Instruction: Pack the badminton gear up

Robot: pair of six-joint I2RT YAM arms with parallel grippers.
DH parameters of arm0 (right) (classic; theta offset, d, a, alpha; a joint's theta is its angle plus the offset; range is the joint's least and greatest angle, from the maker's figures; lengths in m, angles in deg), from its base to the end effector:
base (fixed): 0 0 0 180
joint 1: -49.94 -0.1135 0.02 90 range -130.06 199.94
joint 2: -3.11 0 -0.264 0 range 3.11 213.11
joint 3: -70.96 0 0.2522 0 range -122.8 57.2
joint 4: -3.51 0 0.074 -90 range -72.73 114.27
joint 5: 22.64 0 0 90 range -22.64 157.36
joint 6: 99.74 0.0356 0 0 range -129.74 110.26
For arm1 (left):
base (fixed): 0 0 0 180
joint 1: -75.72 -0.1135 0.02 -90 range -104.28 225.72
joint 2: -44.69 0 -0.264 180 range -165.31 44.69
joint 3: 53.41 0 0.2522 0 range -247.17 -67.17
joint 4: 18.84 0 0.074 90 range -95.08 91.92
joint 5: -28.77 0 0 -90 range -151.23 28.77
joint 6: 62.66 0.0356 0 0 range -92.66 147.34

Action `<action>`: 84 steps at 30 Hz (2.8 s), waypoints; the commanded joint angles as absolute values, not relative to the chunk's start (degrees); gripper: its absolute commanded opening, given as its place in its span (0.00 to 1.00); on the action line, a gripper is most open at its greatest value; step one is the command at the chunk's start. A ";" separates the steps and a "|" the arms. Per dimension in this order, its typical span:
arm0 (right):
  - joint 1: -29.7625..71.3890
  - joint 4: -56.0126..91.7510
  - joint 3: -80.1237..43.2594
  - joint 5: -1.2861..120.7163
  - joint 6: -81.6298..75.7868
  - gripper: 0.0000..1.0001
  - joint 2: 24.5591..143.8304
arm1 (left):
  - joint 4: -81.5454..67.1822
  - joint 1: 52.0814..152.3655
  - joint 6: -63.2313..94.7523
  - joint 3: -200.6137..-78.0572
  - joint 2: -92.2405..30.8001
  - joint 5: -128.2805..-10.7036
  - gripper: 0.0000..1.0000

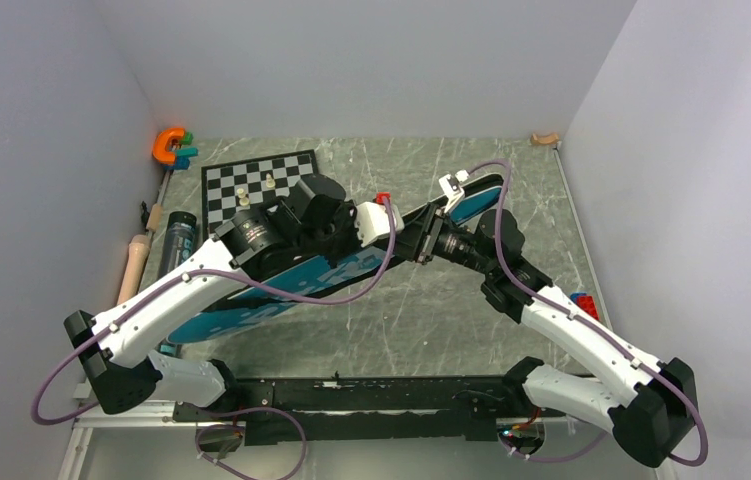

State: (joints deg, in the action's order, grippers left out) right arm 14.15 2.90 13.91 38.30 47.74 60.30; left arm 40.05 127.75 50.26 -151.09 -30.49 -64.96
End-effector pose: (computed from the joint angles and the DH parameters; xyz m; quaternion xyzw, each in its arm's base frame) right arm 0.1799 0.1510 0.3356 -0.0467 0.7030 0.6210 0.3435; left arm 0.1665 -0.2171 0.4003 0.5544 0.6990 -0.1414 0.4290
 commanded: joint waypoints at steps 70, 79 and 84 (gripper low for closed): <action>56.45 65.03 -13.22 52.16 20.99 0.00 52.41 | 35.45 129.26 59.44 -142.74 -24.11 -62.46 0.00; 58.89 67.01 -14.09 54.98 19.69 0.00 53.61 | 36.16 129.32 59.58 -142.45 -24.41 -62.80 0.00; 59.63 67.66 -14.85 54.84 19.09 0.02 54.69 | 36.40 129.38 59.93 -142.07 -24.79 -62.82 0.00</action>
State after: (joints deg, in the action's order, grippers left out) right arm 57.05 69.04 -11.75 46.10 21.29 53.77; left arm 34.80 129.74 58.21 -141.64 -27.04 -64.91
